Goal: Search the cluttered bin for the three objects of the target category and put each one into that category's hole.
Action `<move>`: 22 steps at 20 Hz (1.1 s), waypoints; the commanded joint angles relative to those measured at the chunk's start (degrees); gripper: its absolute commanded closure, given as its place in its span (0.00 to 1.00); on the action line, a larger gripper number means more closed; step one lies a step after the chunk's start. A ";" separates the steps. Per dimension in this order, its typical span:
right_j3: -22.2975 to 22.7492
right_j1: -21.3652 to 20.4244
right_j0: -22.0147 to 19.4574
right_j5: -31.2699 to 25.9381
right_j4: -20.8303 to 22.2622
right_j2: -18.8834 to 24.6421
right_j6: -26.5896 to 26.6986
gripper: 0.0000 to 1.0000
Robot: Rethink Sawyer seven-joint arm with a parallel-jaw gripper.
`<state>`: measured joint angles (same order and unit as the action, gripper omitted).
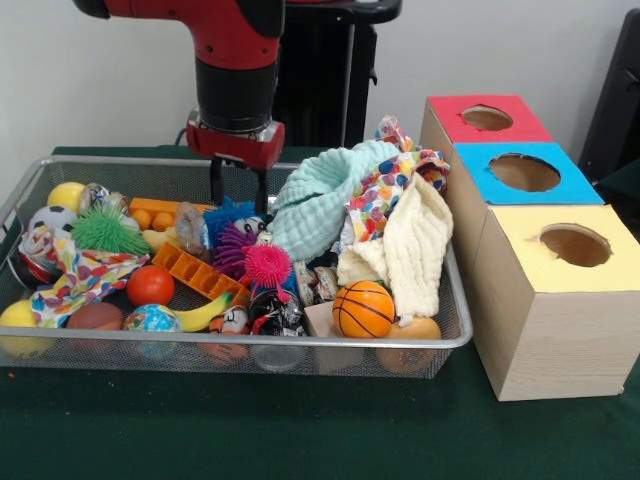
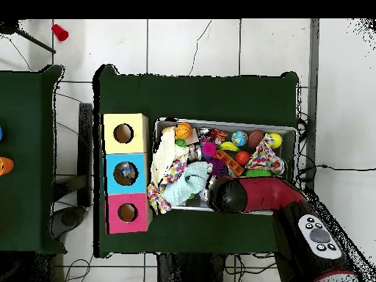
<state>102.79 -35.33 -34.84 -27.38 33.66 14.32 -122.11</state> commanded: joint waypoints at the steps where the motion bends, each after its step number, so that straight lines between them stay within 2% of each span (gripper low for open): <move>1: -3.85 -0.23 -2.62 -7.97 3.86 5.89 16.99 0.00; 7: -5.21 0.26 -4.45 -10.07 5.23 7.79 19.11 0.00; 22: -6.79 2.47 -7.52 -11.85 7.25 10.93 19.36 0.00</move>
<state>100.52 -35.36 -41.34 -32.81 35.68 20.31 -122.11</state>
